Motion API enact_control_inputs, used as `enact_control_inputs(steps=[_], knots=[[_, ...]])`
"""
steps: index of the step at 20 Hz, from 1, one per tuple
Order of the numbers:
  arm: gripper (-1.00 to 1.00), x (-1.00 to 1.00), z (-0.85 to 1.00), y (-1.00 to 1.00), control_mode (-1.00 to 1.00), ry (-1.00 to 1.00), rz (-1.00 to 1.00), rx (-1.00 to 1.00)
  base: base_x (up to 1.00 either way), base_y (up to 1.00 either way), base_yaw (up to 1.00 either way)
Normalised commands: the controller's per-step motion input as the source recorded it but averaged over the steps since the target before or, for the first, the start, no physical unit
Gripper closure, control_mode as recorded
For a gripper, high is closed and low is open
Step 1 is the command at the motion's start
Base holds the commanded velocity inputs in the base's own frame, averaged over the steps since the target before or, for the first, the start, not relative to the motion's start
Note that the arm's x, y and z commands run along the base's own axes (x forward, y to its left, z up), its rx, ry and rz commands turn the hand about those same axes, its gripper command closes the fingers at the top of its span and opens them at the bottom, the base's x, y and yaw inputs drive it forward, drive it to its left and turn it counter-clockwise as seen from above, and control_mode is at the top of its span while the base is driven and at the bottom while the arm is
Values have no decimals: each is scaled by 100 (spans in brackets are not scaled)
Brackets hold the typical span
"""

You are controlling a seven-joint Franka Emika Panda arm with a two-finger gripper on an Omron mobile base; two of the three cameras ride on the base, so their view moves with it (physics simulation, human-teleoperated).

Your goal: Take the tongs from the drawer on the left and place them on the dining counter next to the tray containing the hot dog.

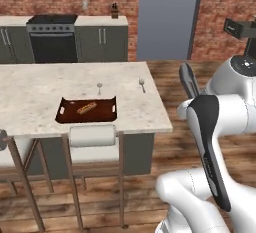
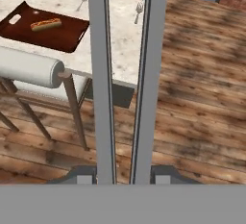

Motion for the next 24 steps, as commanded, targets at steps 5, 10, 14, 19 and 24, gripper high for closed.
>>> enact_control_inputs(steps=[5, 10, 14, 19, 24], knots=[[100, 0, 0, 0, 100, 0, 0, 0, 1, 87, -26], [100, 0, 0, 0, 100, 0, 0, 0, 18, 58, -15], [100, 0, 0, 0, 100, 0, 0, 0, 24, 1, -2], [100, 0, 0, 0, 100, 0, 0, 0, 35, 0, -2], [100, 0, 0, 0, 100, 0, 0, 0, 52, 0, -1]])
